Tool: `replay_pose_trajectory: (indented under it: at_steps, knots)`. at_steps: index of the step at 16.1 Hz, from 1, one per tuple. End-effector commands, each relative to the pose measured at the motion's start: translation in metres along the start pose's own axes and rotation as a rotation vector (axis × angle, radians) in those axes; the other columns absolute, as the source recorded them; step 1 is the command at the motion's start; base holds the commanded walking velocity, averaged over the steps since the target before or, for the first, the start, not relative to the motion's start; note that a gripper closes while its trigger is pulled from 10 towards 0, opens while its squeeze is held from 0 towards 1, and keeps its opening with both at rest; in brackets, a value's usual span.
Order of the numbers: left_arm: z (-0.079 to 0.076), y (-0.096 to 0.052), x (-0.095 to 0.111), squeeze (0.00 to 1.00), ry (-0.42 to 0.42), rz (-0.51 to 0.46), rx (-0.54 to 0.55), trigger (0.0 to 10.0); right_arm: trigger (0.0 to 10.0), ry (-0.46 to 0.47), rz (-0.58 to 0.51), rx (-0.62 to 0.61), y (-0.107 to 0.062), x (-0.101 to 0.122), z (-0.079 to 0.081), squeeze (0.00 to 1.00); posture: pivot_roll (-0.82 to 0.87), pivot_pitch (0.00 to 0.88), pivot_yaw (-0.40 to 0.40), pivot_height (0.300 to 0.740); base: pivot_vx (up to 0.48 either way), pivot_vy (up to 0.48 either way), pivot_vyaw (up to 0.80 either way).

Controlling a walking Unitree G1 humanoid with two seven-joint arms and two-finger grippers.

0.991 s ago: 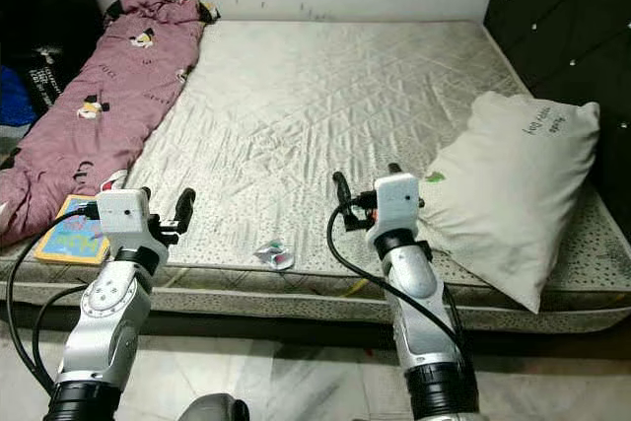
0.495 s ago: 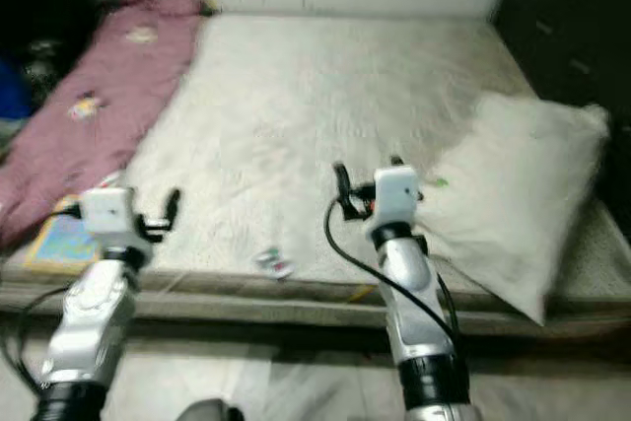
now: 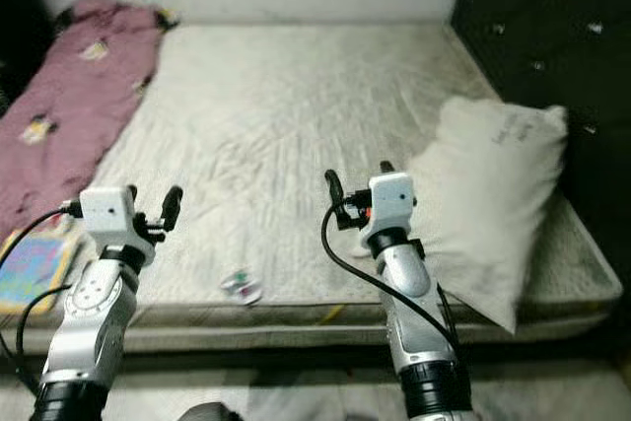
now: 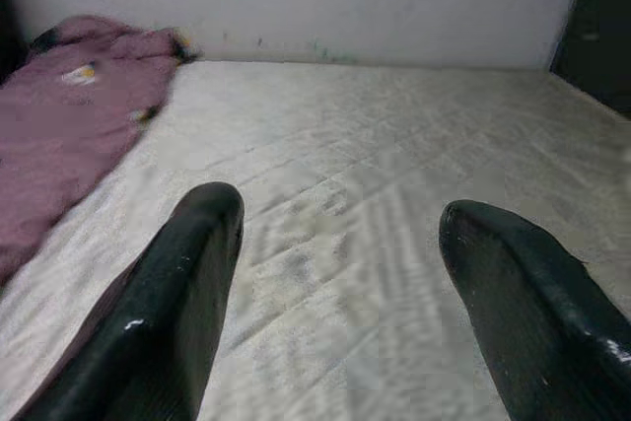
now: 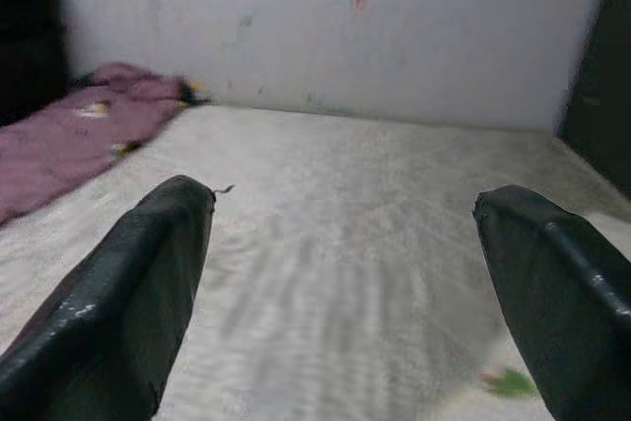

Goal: Clean up the room

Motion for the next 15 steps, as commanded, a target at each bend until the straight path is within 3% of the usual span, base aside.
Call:
replay_pose_trajectory:
  at_steps: [1,4,10,15]
  knots:
    - [-0.0088,0.0007,0.0007,0.00,-0.006,-0.004,-0.025,10.0,10.0,-0.009,-0.002,-0.022,-0.0025,0.0006,-0.0085,0.00,0.01,0.013,0.002,0.740,0.326,0.000,0.00]
    - [-0.0088,0.0016,0.0008,0.00,0.003,-0.002,-0.025,10.0,10.0,-0.004,0.002,-0.026,-0.0015,0.0004,-0.0095,0.00,0.00,0.017,0.003,0.740,0.323,0.000,0.00]
    - [-0.0060,0.0031,-0.0031,0.00,-0.025,0.022,-0.003,10.0,10.0,-0.001,0.013,-0.020,-0.0007,-0.0008,-0.0090,0.00,0.01,0.018,0.001,0.740,0.000,0.000,0.00]
    - [-0.0067,0.0034,-0.0043,0.00,-0.030,0.027,-0.005,10.0,10.0,0.005,0.015,-0.012,-0.0006,-0.0014,-0.0085,0.00,0.01,0.019,0.001,0.740,0.000,0.469,0.00]
Point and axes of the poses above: a point about 5 cm out from each wrist's last joint towards the gripper, its own y axis pointing out of the wrist towards the gripper, its own x axis along the axis of the wrist's last joint, z = x × y, the point moved 3 cm from there along y, pointing out of the wrist towards the gripper, and after that the axes turned 1 degree about y, right-handed, at the moved point
